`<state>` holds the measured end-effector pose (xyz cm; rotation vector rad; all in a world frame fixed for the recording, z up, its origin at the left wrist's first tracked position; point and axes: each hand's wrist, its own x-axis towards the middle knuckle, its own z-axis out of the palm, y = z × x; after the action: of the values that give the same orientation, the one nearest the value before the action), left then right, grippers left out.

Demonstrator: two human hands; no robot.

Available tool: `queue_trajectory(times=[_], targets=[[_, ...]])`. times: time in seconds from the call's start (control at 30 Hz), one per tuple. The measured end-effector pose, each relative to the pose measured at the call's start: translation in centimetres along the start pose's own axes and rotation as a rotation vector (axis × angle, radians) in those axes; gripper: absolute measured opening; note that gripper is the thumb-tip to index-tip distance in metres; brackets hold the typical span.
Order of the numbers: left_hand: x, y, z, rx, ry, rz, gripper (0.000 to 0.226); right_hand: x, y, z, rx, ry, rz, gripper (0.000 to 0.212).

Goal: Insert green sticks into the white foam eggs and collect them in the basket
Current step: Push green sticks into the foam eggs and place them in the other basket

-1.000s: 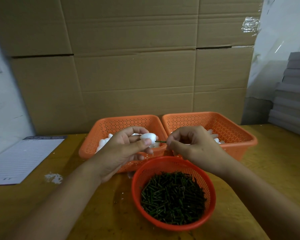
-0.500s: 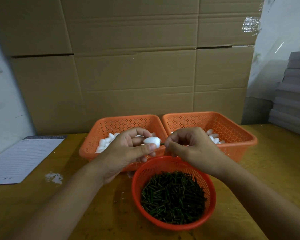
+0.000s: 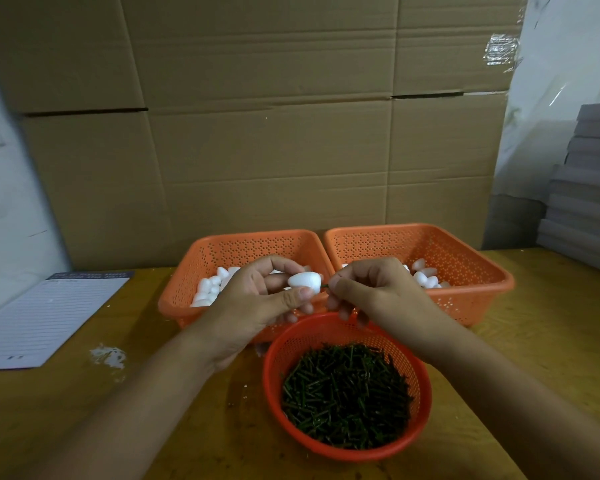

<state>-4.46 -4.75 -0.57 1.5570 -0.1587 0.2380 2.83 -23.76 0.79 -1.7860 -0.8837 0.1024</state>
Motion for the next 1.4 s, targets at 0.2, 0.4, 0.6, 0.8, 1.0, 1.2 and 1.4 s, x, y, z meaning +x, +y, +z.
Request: queue_trajectory(times=[0.2, 0.4, 0.6, 0.8, 1.0, 1.2, 1.4], targets=[[0.2, -0.4, 0.1, 0.07, 0.035, 0.047, 0.034, -0.1, -0.2, 0.3, 0.101, -0.008, 0.056, 0.029], [0.2, -0.3, -0.1, 0.053, 0.033, 0.054, 0.026, -0.1, -0.1, 0.4, 0.097, -0.028, 0.059, 0.026], [0.4, -0.5, -0.1, -0.031, 0.05, 0.038, 0.04, -0.3, 0.1, 1.0, 0.162, -0.167, 0.133, 0.013], [0.5, -0.6, -0.5, -0.012, 0.06, 0.028, 0.042, -0.4, 0.0, 1.7, 0.231, -0.136, 0.147, 0.012], [0.5, -0.6, -0.6, -0.003, 0.052, 0.027, 0.041, -0.3, 0.2, 1.5, 0.27, -0.073, 0.168, 0.018], [0.4, -0.6, -0.5, 0.02, 0.027, 0.016, 0.049, -0.3, 0.4, 1.6, 0.298, -0.101, 0.167, 0.016], [0.3, -0.5, -0.3, 0.004, 0.039, 0.015, 0.047, -0.1, 0.7, 1.7, 0.321, -0.013, 0.16, 0.015]])
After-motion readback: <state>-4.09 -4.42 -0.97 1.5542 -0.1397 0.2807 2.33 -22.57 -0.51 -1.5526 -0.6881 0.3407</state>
